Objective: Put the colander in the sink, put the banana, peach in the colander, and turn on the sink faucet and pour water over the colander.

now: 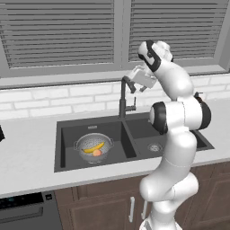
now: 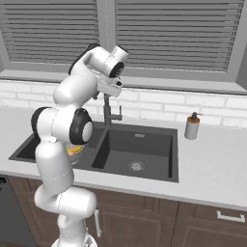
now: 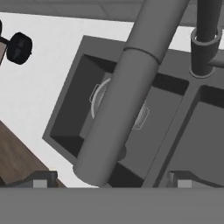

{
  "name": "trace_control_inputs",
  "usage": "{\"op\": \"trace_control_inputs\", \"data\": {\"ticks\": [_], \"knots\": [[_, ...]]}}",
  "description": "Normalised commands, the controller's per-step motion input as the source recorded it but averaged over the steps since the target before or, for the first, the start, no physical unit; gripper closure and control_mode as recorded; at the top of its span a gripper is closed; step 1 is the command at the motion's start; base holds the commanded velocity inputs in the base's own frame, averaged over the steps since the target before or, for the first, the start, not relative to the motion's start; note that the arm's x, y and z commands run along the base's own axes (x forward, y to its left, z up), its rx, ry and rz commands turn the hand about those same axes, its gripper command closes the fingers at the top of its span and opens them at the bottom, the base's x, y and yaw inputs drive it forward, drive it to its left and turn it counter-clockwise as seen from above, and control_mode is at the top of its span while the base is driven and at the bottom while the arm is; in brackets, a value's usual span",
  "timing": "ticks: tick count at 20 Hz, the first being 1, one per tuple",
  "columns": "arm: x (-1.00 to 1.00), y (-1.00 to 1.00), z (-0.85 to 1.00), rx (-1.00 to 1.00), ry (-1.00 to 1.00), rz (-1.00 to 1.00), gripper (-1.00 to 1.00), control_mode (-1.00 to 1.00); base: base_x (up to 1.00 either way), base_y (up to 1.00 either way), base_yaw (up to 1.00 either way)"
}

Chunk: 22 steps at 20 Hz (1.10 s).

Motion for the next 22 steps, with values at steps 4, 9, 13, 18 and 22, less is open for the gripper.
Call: {"op": "trace_control_inputs", "data": {"ticks": [4,9,13,18,22], "knots": [[0.18,0.23,-0.03,0.0,0.0,0.0,-1.0,-1.0,0.0,0.0,0.0],[0.19,0.36,-0.09,0.0,0.0,0.0,-1.0,-1.0,0.0,0.0,0.0],[0.03,0.16,-0.03,0.0,0.01,0.0,-1.0,-1.0,0.0,0.0,0.0],[0.0,0.32,0.0,0.0,0.0,0.0,-1.0,-1.0,0.0,0.0,0.0],[0.0,0.58,-0.07,0.0,0.0,0.0,-1.0,-1.0,0.0,0.0,0.0]]}}
